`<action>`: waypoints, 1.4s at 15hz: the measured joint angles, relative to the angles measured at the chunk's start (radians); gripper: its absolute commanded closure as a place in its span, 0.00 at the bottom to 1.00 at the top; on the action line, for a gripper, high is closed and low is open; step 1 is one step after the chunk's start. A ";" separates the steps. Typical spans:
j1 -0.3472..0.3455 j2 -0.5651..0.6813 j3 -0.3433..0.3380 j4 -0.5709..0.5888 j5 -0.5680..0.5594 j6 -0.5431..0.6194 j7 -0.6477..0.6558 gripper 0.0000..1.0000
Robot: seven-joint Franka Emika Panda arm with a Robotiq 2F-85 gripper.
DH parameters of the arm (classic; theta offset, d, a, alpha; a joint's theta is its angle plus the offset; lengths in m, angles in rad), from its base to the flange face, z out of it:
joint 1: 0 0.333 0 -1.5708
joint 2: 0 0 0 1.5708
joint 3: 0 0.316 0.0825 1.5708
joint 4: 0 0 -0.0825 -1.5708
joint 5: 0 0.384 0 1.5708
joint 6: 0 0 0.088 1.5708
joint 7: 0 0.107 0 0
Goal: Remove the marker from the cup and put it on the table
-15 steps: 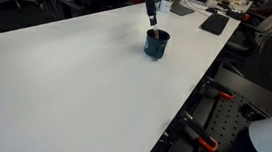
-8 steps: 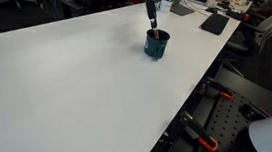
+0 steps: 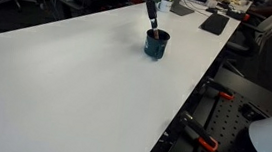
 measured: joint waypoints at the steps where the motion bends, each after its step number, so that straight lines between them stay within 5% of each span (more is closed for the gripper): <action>1: 0.000 0.000 0.000 0.000 0.000 0.000 0.000 0.81; 3: -0.001 0.001 0.000 0.000 0.000 0.000 0.000 0.98; 6: -0.001 0.001 0.000 0.000 0.000 0.000 0.000 1.00; 7: -0.001 0.001 0.000 0.000 0.000 0.000 0.000 0.75; 9: -0.002 0.001 0.000 0.000 0.000 0.000 0.000 0.73; 18: -0.002 -0.004 0.000 -0.002 0.000 -0.004 0.031 0.04; 21: -0.002 -0.007 0.000 -0.006 0.000 -0.013 0.052 0.00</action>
